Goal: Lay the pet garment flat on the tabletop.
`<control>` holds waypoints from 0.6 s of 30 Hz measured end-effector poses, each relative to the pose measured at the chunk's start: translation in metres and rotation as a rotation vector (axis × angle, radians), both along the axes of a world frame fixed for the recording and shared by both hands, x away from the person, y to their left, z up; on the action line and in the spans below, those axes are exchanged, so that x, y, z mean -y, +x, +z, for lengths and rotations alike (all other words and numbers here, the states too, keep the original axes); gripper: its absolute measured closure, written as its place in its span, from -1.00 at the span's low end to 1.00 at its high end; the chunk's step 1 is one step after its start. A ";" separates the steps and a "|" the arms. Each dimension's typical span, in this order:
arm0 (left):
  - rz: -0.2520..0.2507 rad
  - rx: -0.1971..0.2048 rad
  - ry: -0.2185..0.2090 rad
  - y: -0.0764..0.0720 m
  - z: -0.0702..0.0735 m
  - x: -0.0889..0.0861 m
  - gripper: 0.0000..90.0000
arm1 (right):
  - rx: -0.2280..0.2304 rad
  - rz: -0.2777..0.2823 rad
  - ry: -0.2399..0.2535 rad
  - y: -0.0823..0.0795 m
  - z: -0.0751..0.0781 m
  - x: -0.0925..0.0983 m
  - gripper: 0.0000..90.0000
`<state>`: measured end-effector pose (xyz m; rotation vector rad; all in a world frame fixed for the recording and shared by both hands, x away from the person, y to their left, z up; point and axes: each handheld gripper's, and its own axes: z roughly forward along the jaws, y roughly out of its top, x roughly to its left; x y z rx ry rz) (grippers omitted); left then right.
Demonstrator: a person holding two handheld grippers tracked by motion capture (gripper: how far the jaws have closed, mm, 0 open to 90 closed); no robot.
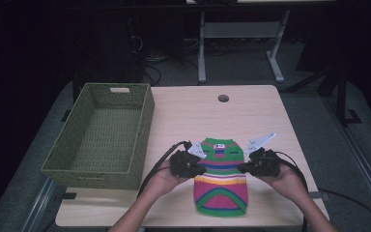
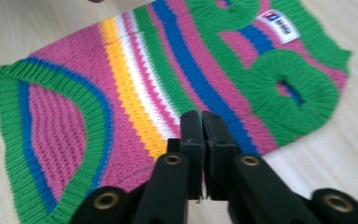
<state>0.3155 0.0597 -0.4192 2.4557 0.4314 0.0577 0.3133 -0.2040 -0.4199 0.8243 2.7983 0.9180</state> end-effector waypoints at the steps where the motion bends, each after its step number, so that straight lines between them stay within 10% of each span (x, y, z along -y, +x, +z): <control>1: -0.022 -0.006 0.022 -0.001 0.000 0.000 1.00 | 0.003 0.006 -0.002 -0.001 -0.002 -0.001 0.99; 18: -0.048 -0.028 0.104 -0.006 -0.019 0.004 1.00 | -0.031 0.044 -0.033 -0.014 -0.025 -0.009 1.00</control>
